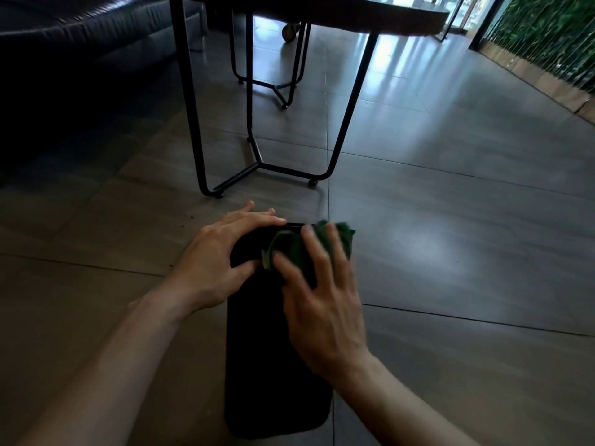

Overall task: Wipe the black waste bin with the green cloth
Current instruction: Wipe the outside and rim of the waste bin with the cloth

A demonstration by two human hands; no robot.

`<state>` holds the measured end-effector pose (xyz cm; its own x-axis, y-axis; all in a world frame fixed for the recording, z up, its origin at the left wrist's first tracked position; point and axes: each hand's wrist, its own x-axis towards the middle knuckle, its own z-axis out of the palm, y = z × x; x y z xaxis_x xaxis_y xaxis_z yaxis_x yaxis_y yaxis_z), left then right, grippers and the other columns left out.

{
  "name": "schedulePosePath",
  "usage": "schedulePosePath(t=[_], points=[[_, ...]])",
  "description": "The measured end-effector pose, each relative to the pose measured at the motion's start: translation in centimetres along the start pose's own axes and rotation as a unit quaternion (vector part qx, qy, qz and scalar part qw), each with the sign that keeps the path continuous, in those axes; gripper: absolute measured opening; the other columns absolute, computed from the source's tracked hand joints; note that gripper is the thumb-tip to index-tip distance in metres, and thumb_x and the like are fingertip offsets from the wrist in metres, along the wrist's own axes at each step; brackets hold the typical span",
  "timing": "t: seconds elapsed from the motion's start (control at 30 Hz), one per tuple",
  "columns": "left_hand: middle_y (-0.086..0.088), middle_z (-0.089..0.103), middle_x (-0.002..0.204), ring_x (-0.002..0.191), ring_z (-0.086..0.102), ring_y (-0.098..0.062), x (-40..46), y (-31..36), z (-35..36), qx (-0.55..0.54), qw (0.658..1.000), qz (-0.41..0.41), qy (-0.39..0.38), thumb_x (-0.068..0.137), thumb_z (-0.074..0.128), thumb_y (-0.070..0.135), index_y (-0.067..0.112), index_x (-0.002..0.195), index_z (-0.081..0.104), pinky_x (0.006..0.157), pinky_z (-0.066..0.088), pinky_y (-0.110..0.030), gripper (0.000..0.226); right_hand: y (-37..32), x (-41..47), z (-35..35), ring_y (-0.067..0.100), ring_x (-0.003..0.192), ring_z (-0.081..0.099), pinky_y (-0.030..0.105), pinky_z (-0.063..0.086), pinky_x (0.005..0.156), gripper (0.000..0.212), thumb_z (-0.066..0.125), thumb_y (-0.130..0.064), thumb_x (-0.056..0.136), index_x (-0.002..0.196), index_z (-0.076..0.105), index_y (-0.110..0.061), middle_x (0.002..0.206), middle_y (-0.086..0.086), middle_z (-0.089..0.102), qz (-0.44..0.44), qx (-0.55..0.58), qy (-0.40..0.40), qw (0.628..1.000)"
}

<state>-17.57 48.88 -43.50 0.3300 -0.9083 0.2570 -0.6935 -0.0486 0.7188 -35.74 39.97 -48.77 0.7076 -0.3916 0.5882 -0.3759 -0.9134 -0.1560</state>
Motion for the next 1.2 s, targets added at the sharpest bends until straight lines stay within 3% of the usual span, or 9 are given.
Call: schedulePosePath(t=[0.23, 0.3, 0.43, 0.5, 0.67, 0.8, 0.87, 1.03, 1.2], points=[[0.030, 0.049, 0.145, 0.148, 0.024, 0.007, -0.2, 0.2, 0.0, -0.003, 1.000, 0.001, -0.015, 0.078, 0.083, 0.014, 0.051, 0.132, 0.054, 0.123, 0.028, -0.040, 0.071, 0.8, -11.4, 0.8, 0.040, 0.151, 0.030, 0.056, 0.048, 0.105, 0.017, 0.058, -0.031, 0.103, 0.119, 0.062, -0.037, 0.156, 0.008, 0.047, -0.291, -0.086, -0.138, 0.943], [0.029, 0.049, 0.146, 0.148, 0.024, 0.006, -0.1, 0.3, 0.1, -0.005, 1.000, 0.002, -0.013, 0.079, 0.082, 0.014, 0.051, 0.132, 0.053, 0.123, 0.028, -0.042, 0.071, 2.2, -10.1, 0.1, 0.040, 0.150, 0.032, 0.058, 0.046, 0.106, 0.018, 0.060, -0.026, 0.103, 0.120, 0.063, -0.033, 0.156, 0.011, 0.046, -0.260, -0.037, -0.115, 0.958], [0.027, 0.050, 0.146, 0.148, 0.025, 0.005, 0.1, 0.4, 0.2, -0.006, 1.000, 0.005, -0.014, 0.079, 0.082, 0.013, 0.051, 0.132, 0.054, 0.122, 0.029, -0.044, 0.071, 3.4, -2.1, -1.4, 0.039, 0.153, 0.023, 0.064, 0.042, 0.109, 0.027, 0.052, -0.032, 0.105, 0.130, 0.060, -0.028, 0.159, 0.013, 0.039, -0.036, 0.025, 0.006, 0.999], [0.026, 0.050, 0.146, 0.148, 0.025, 0.004, 0.2, 0.5, 0.3, -0.005, 1.000, 0.007, -0.012, 0.079, 0.081, 0.011, 0.050, 0.133, 0.054, 0.122, 0.029, -0.044, 0.071, 2.9, 0.8, -1.4, 0.039, 0.154, 0.020, 0.063, 0.041, 0.111, 0.028, 0.048, -0.032, 0.106, 0.131, 0.060, -0.026, 0.157, 0.014, 0.040, 0.010, 0.025, 0.035, 0.999], [0.027, 0.051, 0.144, 0.147, 0.027, 0.005, 0.0, 0.0, 0.1, -0.006, 1.000, 0.003, -0.006, 0.078, 0.083, 0.012, 0.051, 0.130, 0.056, 0.122, 0.030, -0.043, 0.071, 1.0, -4.5, 1.1, 0.044, 0.150, 0.029, 0.067, 0.035, 0.112, 0.019, 0.063, -0.029, 0.102, 0.120, 0.066, -0.025, 0.155, 0.016, 0.046, -0.156, 0.017, 0.000, 0.988], [0.030, 0.050, 0.144, 0.147, 0.026, 0.007, -0.3, 0.0, 0.0, -0.010, 1.000, -0.002, -0.015, 0.078, 0.083, 0.016, 0.053, 0.131, 0.053, 0.121, 0.031, -0.043, 0.071, 1.3, -12.5, 0.8, 0.038, 0.154, 0.023, 0.052, 0.046, 0.109, 0.020, 0.053, -0.031, 0.106, 0.124, 0.060, -0.033, 0.155, 0.004, 0.047, -0.320, -0.085, -0.146, 0.932], [0.030, 0.049, 0.145, 0.147, 0.026, 0.006, -0.2, 0.1, 0.1, -0.007, 1.000, 0.007, -0.016, 0.079, 0.082, 0.016, 0.053, 0.132, 0.052, 0.121, 0.031, -0.044, 0.072, 2.5, -11.7, -0.1, 0.039, 0.152, 0.028, 0.053, 0.048, 0.107, 0.020, 0.052, -0.030, 0.106, 0.125, 0.060, -0.033, 0.156, 0.006, 0.048, -0.298, -0.055, -0.133, 0.944], [0.028, 0.049, 0.146, 0.148, 0.027, 0.003, 0.1, 0.3, 0.5, -0.003, 1.000, 0.019, -0.016, 0.079, 0.082, 0.014, 0.051, 0.133, 0.053, 0.121, 0.031, -0.045, 0.072, 2.7, -1.6, -1.3, 0.039, 0.153, 0.024, 0.062, 0.040, 0.111, 0.031, 0.058, -0.034, 0.102, 0.133, 0.057, -0.030, 0.158, 0.012, 0.039, -0.048, 0.010, 0.009, 0.999], [0.026, 0.050, 0.146, 0.147, 0.030, 0.003, 0.1, -0.1, 0.2, 0.004, 1.000, 0.016, -0.005, 0.078, 0.081, 0.012, 0.049, 0.133, 0.054, 0.121, 0.031, -0.044, 0.072, 1.6, -2.8, 0.4, 0.043, 0.150, 0.029, 0.065, 0.037, 0.112, 0.029, 0.062, -0.031, 0.102, 0.131, 0.061, -0.026, 0.156, 0.015, 0.044, -0.123, -0.009, 0.015, 0.992]])
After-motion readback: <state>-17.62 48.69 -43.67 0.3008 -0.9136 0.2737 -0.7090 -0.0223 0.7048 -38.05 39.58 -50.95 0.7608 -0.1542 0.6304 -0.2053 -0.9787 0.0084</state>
